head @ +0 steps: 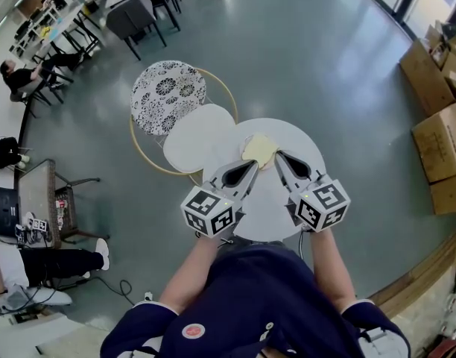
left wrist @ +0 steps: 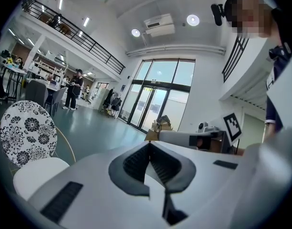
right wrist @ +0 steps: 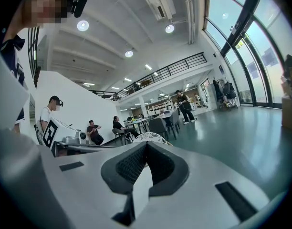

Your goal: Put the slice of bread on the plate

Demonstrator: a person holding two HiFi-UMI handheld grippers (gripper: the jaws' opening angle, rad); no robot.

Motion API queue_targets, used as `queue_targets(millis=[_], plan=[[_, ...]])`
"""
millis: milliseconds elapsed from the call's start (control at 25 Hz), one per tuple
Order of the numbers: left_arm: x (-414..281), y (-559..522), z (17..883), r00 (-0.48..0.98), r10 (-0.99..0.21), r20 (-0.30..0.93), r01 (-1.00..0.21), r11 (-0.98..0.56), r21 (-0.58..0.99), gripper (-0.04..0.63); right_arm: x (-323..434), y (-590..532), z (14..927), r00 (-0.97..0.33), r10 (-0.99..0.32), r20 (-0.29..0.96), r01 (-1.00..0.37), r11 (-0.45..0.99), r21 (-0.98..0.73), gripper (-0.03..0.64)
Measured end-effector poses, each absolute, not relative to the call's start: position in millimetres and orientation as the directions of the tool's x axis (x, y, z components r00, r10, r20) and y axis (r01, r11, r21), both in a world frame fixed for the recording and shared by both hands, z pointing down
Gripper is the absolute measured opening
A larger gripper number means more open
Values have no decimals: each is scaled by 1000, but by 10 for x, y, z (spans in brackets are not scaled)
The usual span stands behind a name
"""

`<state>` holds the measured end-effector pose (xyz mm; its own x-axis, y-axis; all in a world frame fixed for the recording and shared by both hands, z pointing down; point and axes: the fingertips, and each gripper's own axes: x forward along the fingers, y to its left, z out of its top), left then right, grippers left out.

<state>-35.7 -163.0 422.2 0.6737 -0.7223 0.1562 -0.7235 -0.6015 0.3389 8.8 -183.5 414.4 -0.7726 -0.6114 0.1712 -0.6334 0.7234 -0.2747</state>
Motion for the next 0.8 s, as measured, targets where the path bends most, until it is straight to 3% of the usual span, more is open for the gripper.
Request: queue_targets(millis=[800], plan=[[-312, -1628, 4254, 676, -718, 167, -723, -603, 338, 8, 109, -1859, 4146, -781, -601, 167, -623, 734, -269, 5]])
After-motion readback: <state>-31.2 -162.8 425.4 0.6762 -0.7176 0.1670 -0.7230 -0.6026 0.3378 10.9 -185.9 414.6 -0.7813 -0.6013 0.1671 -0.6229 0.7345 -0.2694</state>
